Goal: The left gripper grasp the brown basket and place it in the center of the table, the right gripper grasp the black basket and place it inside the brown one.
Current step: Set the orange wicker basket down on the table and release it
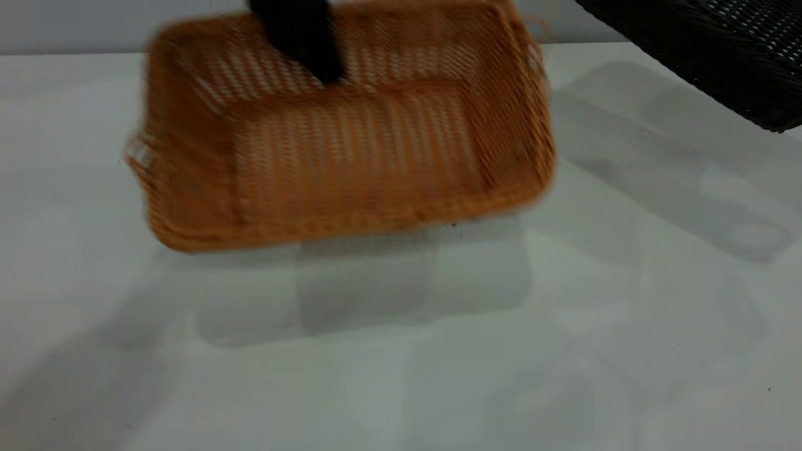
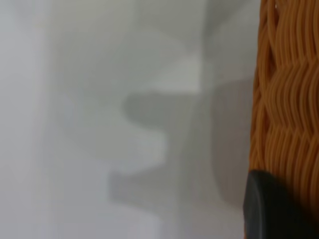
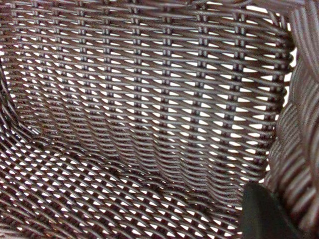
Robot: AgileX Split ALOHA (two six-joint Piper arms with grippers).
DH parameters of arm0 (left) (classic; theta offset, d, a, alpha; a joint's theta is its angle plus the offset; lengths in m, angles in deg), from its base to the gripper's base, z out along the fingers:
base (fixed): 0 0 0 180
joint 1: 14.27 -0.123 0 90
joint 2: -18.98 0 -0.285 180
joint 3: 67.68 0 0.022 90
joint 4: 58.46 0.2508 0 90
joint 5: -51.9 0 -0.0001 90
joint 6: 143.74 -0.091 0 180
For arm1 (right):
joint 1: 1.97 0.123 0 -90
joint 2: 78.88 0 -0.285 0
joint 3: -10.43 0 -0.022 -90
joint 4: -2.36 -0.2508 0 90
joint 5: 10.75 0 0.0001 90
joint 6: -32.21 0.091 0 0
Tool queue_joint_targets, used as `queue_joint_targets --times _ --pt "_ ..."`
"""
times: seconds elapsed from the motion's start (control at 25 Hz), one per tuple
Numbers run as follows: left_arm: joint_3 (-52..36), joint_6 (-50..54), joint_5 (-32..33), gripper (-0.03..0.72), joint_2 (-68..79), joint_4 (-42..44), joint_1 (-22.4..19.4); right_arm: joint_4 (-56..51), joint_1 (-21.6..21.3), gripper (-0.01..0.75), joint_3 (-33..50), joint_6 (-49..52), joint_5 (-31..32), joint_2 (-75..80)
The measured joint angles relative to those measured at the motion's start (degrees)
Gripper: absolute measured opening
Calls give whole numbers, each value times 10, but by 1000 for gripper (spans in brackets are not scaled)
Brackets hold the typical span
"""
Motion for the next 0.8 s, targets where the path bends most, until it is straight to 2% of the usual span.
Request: queue_joint_targets --times 0.16,0.28,0.48,0.56,0.64,0.8 --pt "0 -11 -49 120 35 0 44 4 -1 81 0 0 17 -3" --pt "0 -11 -58 204 41 0 63 7 -1 81 0 0 36 -3" --pt "0 -8 -71 426 40 0 67 8 -1 81 0 0 51 -4" --pt "0 9 -72 482 39 0 67 8 -1 81 0 0 57 -5" --pt "0 44 -79 517 30 1 65 9 -1 81 0 0 64 -8" --pt "0 127 -89 532 -17 13 49 16 4 80 0 0 71 -22"
